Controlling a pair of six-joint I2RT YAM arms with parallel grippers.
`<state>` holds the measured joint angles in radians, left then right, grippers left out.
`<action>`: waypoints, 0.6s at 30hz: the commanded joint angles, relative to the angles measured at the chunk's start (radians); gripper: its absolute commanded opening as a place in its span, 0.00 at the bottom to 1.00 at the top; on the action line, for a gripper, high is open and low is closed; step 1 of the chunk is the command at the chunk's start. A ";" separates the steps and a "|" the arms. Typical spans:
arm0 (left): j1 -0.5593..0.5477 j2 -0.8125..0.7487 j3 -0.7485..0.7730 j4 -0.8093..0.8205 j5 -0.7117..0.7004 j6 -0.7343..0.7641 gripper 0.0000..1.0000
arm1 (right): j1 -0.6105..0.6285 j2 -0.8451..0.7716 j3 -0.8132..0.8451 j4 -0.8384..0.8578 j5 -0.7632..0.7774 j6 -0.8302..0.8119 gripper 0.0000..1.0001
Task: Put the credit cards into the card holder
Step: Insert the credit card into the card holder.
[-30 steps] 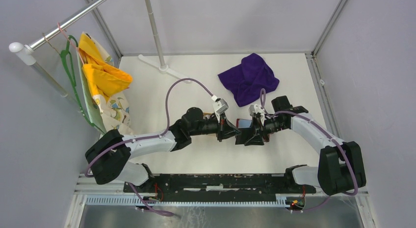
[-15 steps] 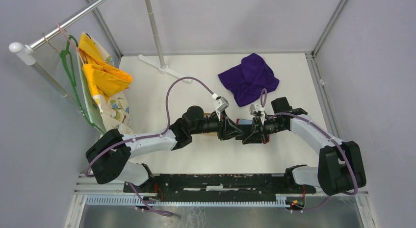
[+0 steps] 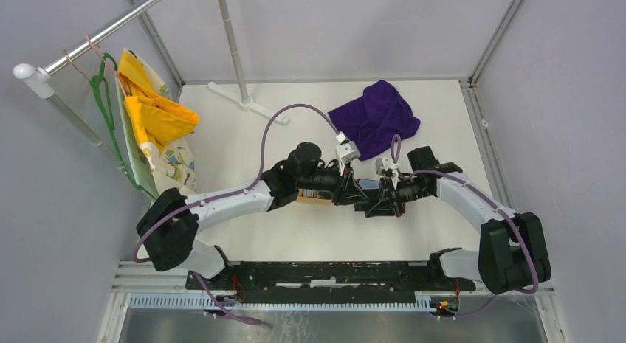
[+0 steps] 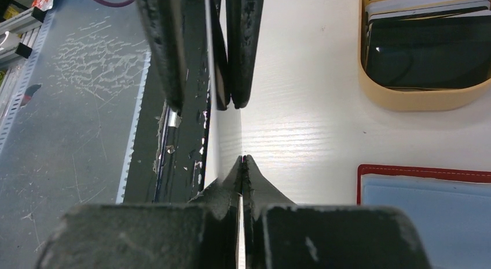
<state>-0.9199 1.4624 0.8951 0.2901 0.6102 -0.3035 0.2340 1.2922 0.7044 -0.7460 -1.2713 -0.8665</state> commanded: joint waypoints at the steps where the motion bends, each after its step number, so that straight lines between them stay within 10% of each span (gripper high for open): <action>1: 0.002 0.019 0.071 -0.059 0.052 0.084 0.17 | 0.010 -0.005 0.014 -0.006 0.012 -0.032 0.00; 4: 0.015 0.021 0.062 -0.044 0.034 0.062 0.02 | 0.011 -0.005 0.017 -0.007 0.031 -0.040 0.04; 8: 0.060 -0.010 -0.037 0.117 0.013 -0.061 0.02 | -0.007 -0.013 0.069 -0.089 0.122 -0.137 0.44; 18: 0.086 0.163 -0.156 0.426 -0.037 -0.411 0.02 | -0.193 -0.323 -0.147 0.325 0.691 0.078 0.45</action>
<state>-0.8310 1.5448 0.7132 0.5488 0.5819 -0.5472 0.0463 1.0744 0.6601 -0.6296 -0.8757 -0.8688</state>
